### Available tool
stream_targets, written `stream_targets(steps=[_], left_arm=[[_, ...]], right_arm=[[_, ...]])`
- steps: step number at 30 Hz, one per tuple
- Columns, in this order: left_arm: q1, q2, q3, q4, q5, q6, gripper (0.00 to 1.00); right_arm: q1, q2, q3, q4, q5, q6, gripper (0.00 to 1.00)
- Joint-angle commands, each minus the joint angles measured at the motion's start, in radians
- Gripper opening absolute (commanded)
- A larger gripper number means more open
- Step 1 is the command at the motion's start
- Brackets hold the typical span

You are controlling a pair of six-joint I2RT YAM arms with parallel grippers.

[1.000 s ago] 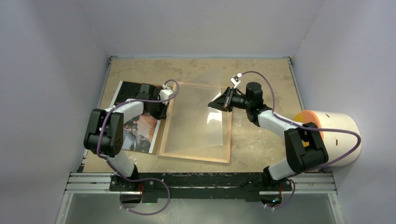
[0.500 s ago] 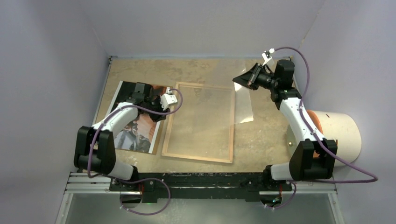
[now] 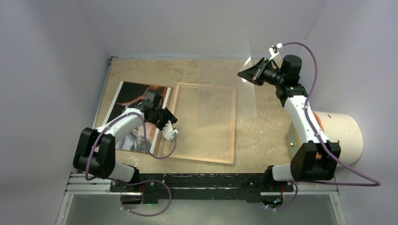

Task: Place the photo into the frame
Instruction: Adjust the photo frame at the center of the board.

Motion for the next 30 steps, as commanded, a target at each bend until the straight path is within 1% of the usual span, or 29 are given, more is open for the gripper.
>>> stream_targets(steps=[1, 3, 4, 9, 13, 16, 20, 22, 25, 30], left_arm=[[-0.034, 0.063, 0.041, 0.003, -0.03, 0.392, 0.47], [-0.04, 0.086, 0.038, -0.002, -0.051, 0.454, 0.47], [-0.044, 0.098, 0.038, -0.01, -0.067, 0.486, 0.47], [-0.054, 0.16, 0.059, -0.063, -0.192, 0.624, 0.46], [-0.053, 0.201, 0.095, -0.067, -0.252, 0.67, 0.44], [-0.057, 0.216, 0.091, -0.025, -0.212, 0.685, 0.44], [-0.116, 0.225, 0.087, 0.022, -0.186, 0.588, 0.39], [-0.15, 0.23, 0.095, 0.016, -0.189, 0.507, 0.33], [-0.223, 0.234, 0.123, -0.017, -0.184, 0.353, 0.23], [-0.334, 0.235, 0.142, -0.088, -0.218, 0.085, 0.15]], right_arm=[[-0.002, -0.011, 0.045, 0.041, -0.003, 0.027, 0.0], [-0.002, -0.007, 0.049, 0.046, -0.01, 0.027, 0.0], [-0.027, -0.005, 0.049, 0.05, -0.014, 0.027, 0.0], [-0.047, 0.003, 0.039, 0.086, -0.041, 0.05, 0.0], [-0.061, 0.004, 0.026, 0.1, -0.052, 0.055, 0.0], [-0.067, 0.008, 0.02, 0.118, -0.067, 0.068, 0.0], [-0.067, 0.014, 0.016, 0.139, -0.071, 0.084, 0.0], [-0.067, 0.018, 0.016, 0.152, -0.071, 0.093, 0.0], [-0.067, 0.029, 0.029, 0.169, -0.071, 0.11, 0.0], [-0.067, 0.048, 0.061, 0.166, -0.057, 0.114, 0.0]])
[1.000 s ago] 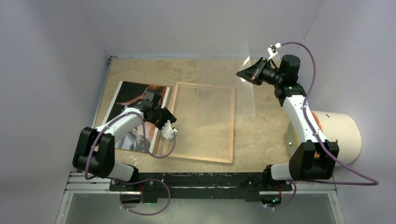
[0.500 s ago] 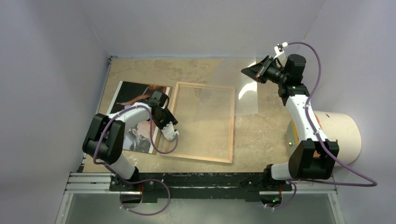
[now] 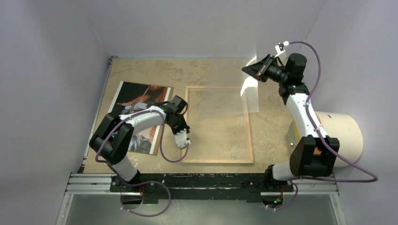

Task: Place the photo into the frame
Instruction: Adjust the photo frame at the center of the board.

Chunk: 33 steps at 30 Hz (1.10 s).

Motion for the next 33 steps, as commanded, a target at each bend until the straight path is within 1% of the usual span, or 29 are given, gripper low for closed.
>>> stream_targets(steps=[1, 4, 9, 11, 13, 14, 17, 20, 22, 25, 27, 30, 33], left_arm=[[-0.093, 0.008, 0.023, -0.097, 0.008, -0.101, 0.14], [-0.143, 0.014, 0.027, -0.115, 0.007, -0.314, 0.13], [-0.166, 0.062, 0.041, -0.148, 0.004, -0.623, 0.14], [-0.169, 0.069, 0.029, -0.162, 0.006, -0.699, 0.14], [-0.168, 0.053, -0.008, -0.157, -0.001, -0.711, 0.14], [-0.168, 0.033, -0.028, -0.148, -0.002, -0.685, 0.15], [-0.168, -0.036, -0.067, -0.099, -0.011, -0.598, 0.26], [-0.167, -0.058, -0.056, -0.068, -0.057, -0.455, 0.41], [-0.165, -0.069, -0.055, -0.015, -0.081, -0.337, 0.45], [-0.164, -0.068, -0.038, 0.035, -0.066, -0.176, 0.49], [-0.164, -0.064, -0.033, 0.059, -0.053, -0.084, 0.58], [-0.158, -0.052, -0.029, 0.068, -0.051, 0.038, 0.59], [-0.128, -0.034, -0.02, 0.058, -0.028, 0.158, 0.6]], right_arm=[[-0.002, 0.008, 0.059, 0.055, -0.016, 0.023, 0.0], [-0.002, 0.01, 0.059, 0.067, 0.018, 0.022, 0.0], [-0.002, 0.018, 0.06, 0.067, 0.026, 0.022, 0.0], [-0.001, 0.015, 0.062, 0.064, 0.029, 0.02, 0.0], [-0.001, 0.011, 0.06, 0.055, 0.034, 0.015, 0.0], [-0.001, 0.007, 0.057, 0.05, 0.036, 0.014, 0.0], [-0.001, -0.005, 0.049, 0.041, 0.044, 0.014, 0.0], [-0.001, -0.011, 0.052, 0.035, 0.042, 0.015, 0.0], [-0.001, -0.015, 0.055, 0.03, 0.041, 0.016, 0.0], [-0.002, -0.022, 0.059, 0.017, 0.03, 0.019, 0.0], [-0.002, -0.023, 0.067, 0.015, 0.032, 0.019, 0.0], [-0.002, -0.022, 0.073, 0.015, 0.032, 0.022, 0.0], [-0.002, -0.02, 0.072, 0.019, 0.028, 0.025, 0.0]])
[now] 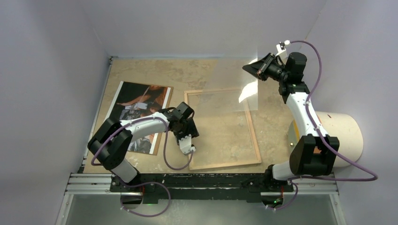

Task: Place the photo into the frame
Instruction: Adjust the photo frame at the center of the board.

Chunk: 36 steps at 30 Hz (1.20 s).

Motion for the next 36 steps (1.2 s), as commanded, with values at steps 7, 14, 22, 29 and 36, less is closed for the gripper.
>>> stream_targets(steps=[7, 14, 22, 29, 36], left_arm=[[0.053, 0.17, 0.166, -0.162, -0.054, 0.326, 0.54], [0.048, 0.254, 0.243, -0.249, -0.143, 0.103, 0.37], [0.05, 0.203, 0.182, -0.276, -0.149, -0.309, 0.25], [0.017, 0.2, 0.176, -0.252, -0.079, -0.629, 0.27], [-0.065, 0.289, 0.32, -0.287, 0.034, -0.955, 0.31]], right_arm=[[-0.011, -0.038, 0.047, 0.037, -0.007, 0.025, 0.0], [-0.016, -0.037, 0.04, 0.042, -0.01, 0.031, 0.0], [-0.016, -0.032, 0.024, 0.073, -0.003, 0.049, 0.0], [-0.016, -0.047, 0.014, 0.077, 0.014, 0.052, 0.0], [-0.016, -0.048, 0.007, 0.077, 0.032, 0.053, 0.0]])
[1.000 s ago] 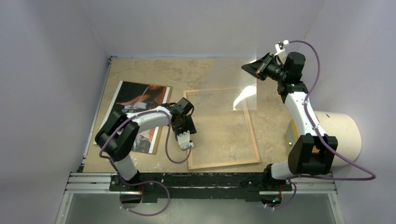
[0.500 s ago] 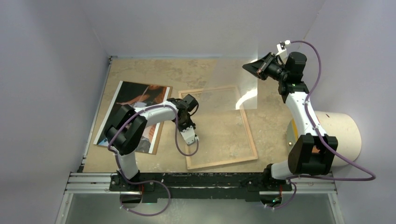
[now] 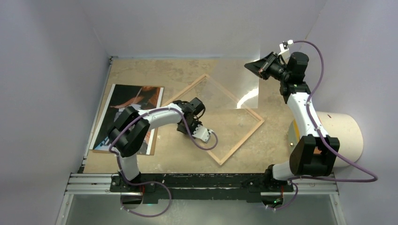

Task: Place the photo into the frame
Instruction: Adjust the photo frame at the center of the board.

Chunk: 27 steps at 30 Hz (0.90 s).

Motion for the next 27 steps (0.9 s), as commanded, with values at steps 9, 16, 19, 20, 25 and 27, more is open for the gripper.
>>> stream_targets(steps=[9, 16, 19, 20, 25, 27], left_arm=[[-0.084, 0.179, 0.166, -0.084, 0.286, -0.678, 0.3], [-0.096, 0.172, 0.076, -0.066, 0.335, -0.84, 0.29], [-0.096, 0.156, 0.049, -0.061, 0.368, -0.904, 0.3], [-0.096, 0.15, 0.039, -0.062, 0.381, -0.92, 0.3], [-0.096, 0.091, -0.025, -0.047, 0.436, -0.965, 0.33], [-0.096, 0.064, -0.036, -0.058, 0.461, -0.965, 0.44]], right_arm=[[-0.002, -0.031, 0.013, 0.053, 0.01, 0.019, 0.0], [-0.002, -0.008, 0.026, 0.074, 0.029, 0.02, 0.0], [-0.002, 0.001, 0.023, 0.085, 0.044, 0.012, 0.0], [-0.002, 0.008, 0.023, 0.09, 0.043, 0.013, 0.0], [-0.002, 0.031, 0.036, 0.097, 0.048, 0.01, 0.0], [-0.002, 0.042, 0.042, 0.102, 0.049, 0.011, 0.0]])
